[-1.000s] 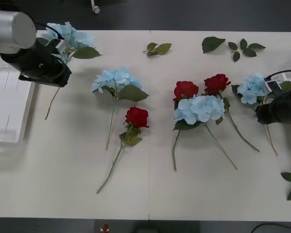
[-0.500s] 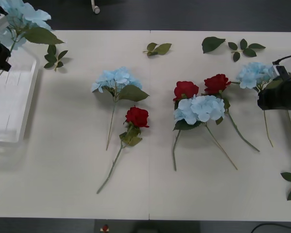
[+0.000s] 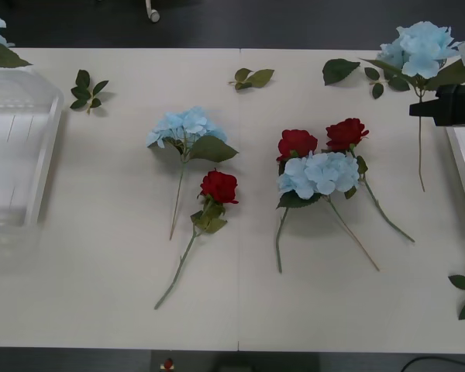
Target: Put the red flowers into the right box and the blue flowers into the left box
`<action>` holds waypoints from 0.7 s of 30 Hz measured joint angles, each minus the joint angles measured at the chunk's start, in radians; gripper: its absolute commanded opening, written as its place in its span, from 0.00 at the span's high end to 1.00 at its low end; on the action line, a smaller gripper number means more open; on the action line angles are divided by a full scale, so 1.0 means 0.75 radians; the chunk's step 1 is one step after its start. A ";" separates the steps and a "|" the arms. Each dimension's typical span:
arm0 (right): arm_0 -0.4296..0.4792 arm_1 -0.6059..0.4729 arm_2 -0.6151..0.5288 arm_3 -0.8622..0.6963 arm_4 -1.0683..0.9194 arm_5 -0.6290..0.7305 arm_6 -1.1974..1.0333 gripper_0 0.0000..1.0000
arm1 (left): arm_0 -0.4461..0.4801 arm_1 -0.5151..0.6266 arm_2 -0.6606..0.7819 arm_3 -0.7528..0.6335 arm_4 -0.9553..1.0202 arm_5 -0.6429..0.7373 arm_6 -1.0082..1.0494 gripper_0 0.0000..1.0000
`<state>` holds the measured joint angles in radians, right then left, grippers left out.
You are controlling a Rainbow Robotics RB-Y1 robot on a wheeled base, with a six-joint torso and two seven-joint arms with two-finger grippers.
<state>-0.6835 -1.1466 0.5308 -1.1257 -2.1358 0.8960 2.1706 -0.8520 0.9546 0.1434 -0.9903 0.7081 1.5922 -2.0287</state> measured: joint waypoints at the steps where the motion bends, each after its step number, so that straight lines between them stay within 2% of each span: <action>1: 0.000 0.006 0.000 -0.004 -0.040 0.000 0.035 1.00 | 0.000 0.000 -0.004 0.028 -0.010 -0.030 0.000 1.00; 6: 0.000 0.073 -0.001 -0.042 -0.308 -0.001 0.318 1.00 | 0.000 0.000 -0.130 0.188 0.005 -0.226 -0.001 1.00; 10: 0.000 0.167 -0.028 -0.080 -0.427 0.005 0.351 1.00 | 0.000 -0.001 -0.259 0.301 0.020 -0.340 -0.001 1.00; 21: -0.001 0.497 -0.202 -0.127 -0.446 0.127 0.404 1.00 | 0.000 -0.082 -0.302 0.533 0.011 -0.591 -0.002 1.00</action>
<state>-0.6840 -0.7740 0.3792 -1.2208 -2.4705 0.9914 2.4733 -0.8520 0.8932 -0.0832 -0.5904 0.7162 1.1492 -2.0299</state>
